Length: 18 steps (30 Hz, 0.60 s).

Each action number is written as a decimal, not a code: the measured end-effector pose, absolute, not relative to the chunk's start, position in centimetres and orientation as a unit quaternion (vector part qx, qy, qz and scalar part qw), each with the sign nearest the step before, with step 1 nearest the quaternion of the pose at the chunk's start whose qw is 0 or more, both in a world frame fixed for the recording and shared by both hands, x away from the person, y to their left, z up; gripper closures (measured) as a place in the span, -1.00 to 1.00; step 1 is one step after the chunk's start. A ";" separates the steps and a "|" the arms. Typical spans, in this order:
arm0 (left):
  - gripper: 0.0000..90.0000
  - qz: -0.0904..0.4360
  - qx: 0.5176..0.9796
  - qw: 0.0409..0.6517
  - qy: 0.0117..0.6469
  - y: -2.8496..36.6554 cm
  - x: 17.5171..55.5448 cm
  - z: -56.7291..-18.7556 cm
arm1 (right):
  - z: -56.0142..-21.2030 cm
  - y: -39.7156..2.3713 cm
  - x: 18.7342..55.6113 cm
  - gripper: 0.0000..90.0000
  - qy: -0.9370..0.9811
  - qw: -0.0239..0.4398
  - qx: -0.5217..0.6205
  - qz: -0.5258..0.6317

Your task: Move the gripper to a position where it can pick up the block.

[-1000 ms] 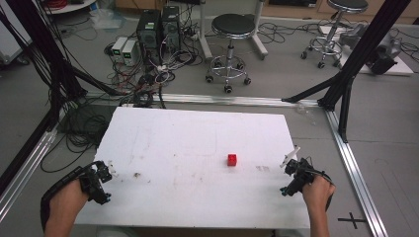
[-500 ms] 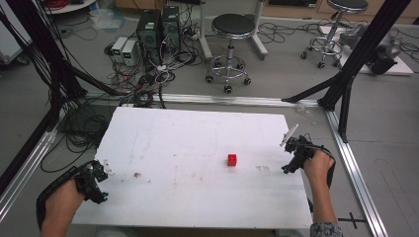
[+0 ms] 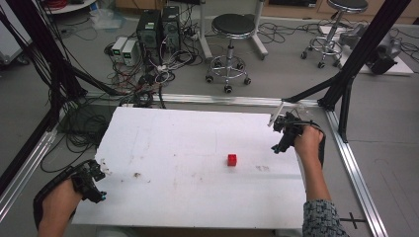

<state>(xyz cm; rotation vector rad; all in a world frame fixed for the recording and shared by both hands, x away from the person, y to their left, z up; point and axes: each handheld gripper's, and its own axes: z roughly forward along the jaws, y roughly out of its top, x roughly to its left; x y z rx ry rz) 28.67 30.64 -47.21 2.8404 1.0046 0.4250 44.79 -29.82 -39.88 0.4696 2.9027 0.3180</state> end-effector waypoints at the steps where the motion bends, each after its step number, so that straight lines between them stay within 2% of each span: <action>1: -0.54 0.141 0.932 0.050 0.330 30.7 28.7 -47.2 | -39.5 -29.0 44.9 -0.98 0.978 0.090 0.153 0.106; 18: -0.54 0.140 0.932 0.057 0.329 30.4 28.6 -47.0 | -40.9 -22.3 45.8 -0.98 0.992 0.058 0.087 0.077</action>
